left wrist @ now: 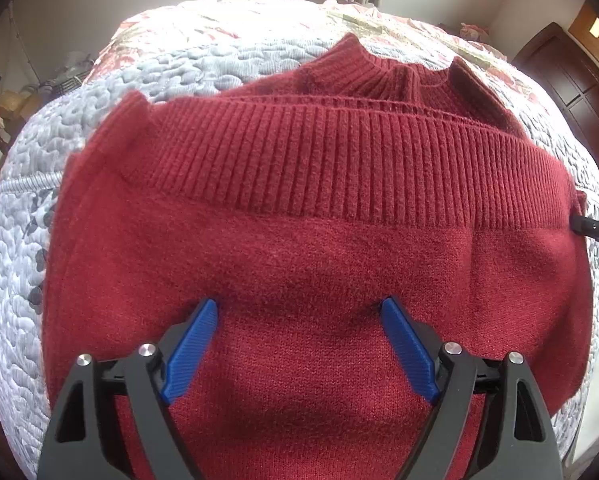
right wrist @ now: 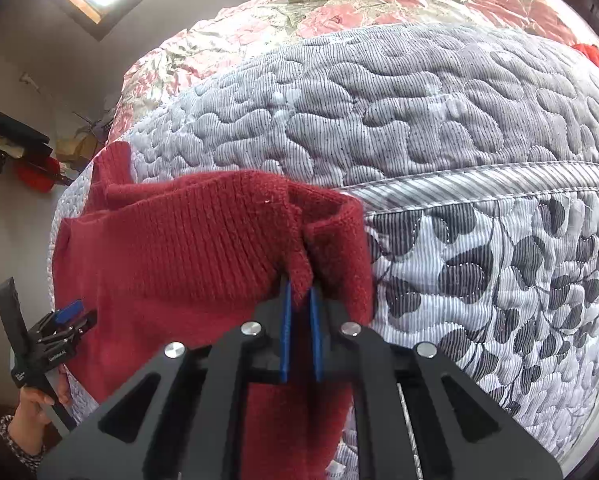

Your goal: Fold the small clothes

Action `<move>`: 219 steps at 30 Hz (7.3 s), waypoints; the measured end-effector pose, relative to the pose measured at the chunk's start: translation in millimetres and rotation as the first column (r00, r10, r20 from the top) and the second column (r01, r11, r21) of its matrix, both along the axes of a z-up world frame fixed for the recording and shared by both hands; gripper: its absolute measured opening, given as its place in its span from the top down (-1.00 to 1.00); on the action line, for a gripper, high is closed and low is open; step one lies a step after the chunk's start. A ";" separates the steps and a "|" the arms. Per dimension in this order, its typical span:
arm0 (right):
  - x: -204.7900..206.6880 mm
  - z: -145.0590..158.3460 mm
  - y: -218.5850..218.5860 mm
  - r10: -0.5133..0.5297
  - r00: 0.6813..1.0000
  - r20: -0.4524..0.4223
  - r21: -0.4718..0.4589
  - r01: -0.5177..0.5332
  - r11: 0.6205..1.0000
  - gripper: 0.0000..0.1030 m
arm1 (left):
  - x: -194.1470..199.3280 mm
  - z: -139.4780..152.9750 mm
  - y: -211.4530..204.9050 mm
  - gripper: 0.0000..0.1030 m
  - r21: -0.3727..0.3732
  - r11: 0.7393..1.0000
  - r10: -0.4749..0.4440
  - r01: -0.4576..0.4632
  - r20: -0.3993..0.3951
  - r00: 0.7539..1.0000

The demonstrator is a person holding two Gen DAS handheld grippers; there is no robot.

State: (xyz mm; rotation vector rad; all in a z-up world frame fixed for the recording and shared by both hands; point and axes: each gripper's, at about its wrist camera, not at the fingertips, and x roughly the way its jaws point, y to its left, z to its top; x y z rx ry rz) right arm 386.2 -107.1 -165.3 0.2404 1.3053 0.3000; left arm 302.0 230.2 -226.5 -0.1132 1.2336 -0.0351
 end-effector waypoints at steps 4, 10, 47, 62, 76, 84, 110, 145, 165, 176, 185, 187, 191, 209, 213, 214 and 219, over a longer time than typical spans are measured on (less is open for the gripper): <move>-11.0 17.7 -4.2 0.001 1.000 0.021 0.009 -0.001 1.000 0.57 | -1.4 4.8 1.1 -0.66 -0.011 1.000 0.004 -0.004 -0.005 1.000; -43.4 26.5 -17.7 0.008 1.000 0.005 0.025 -0.008 1.000 -0.16 | -5.3 21.3 -3.3 -0.66 -0.064 0.998 0.012 -0.011 0.029 1.000; -70.6 -31.0 -0.6 -0.066 0.987 -0.147 0.068 0.076 0.995 0.71 | 10.8 -19.3 -1.3 -0.77 -0.027 1.000 -0.011 0.010 -0.031 0.999; -68.9 39.0 46.8 -0.126 0.984 -0.124 0.024 0.129 0.991 0.72 | 8.5 13.2 40.7 -0.73 -0.104 0.995 -0.001 -0.003 -0.038 0.999; -66.9 99.9 251.4 0.122 0.990 -0.071 0.045 -0.119 0.992 0.72 | -22.3 35.4 99.9 -0.73 -0.168 0.985 0.043 -0.043 -0.001 0.999; -49.1 54.1 302.5 0.143 0.980 -0.139 0.006 -0.144 0.990 0.69 | -25.9 34.1 109.4 -0.73 -0.193 0.980 0.053 -0.052 0.003 0.999; -85.5 54.2 160.9 0.007 0.997 -0.078 0.096 0.001 0.995 0.23 | 31.0 -5.4 8.7 -0.74 -0.491 0.870 -0.043 -0.041 -0.159 0.986; -106.4 21.9 169.6 0.026 0.993 -0.116 0.106 -0.014 0.994 0.06 | 15.8 76.9 81.7 0.72 -0.538 0.842 0.061 -0.021 0.057 0.997; -118.2 8.5 278.7 0.226 0.963 -0.145 0.101 -0.212 0.972 -0.01 | -15.1 3.4 171.8 0.56 -0.374 0.913 0.154 -0.161 -0.050 0.987; -152.6 -2.0 307.7 0.255 0.951 -0.175 0.118 -0.237 0.964 -0.19 | -70.3 20.7 167.0 -0.16 -0.431 0.893 0.076 -0.132 -0.145 0.987; -158.4 4.8 304.3 0.258 0.953 -0.159 0.120 -0.241 0.963 -0.20 | -84.4 25.2 181.1 0.89 -0.410 0.899 0.119 -0.155 -0.113 0.986; -158.7 9.3 297.6 0.271 0.950 -0.155 0.135 -0.252 0.958 -0.31 | -88.2 26.8 191.3 0.89 -0.386 0.909 0.132 -0.157 -0.092 0.987; -161.1 -8.6 300.3 0.292 0.932 -0.214 0.173 -0.258 0.950 -0.35 | -88.9 0.5 188.4 0.89 -0.355 0.919 0.126 -0.169 -0.141 0.982; -138.7 -13.1 301.3 0.330 0.919 -0.217 0.116 -0.311 0.943 -0.11 | -70.0 6.7 178.7 0.36 -0.392 0.913 0.061 -0.115 -0.149 0.987; -106.9 21.8 286.9 0.313 0.943 -0.116 0.081 -0.305 0.949 -0.19 | -45.9 28.2 197.4 -0.01 -0.392 0.910 0.107 -0.135 -0.090 0.990; -95.9 28.8 285.5 0.308 0.947 -0.093 0.070 -0.303 0.951 -0.21 | -31.8 31.2 201.0 -0.01 -0.383 0.914 0.115 -0.135 -0.074 0.991; -46.0 43.0 283.8 0.267 0.963 -0.042 0.038 -0.265 0.963 -0.22 | 42.0 19.3 210.0 -0.07 -0.368 0.915 0.153 -0.167 -0.068 0.986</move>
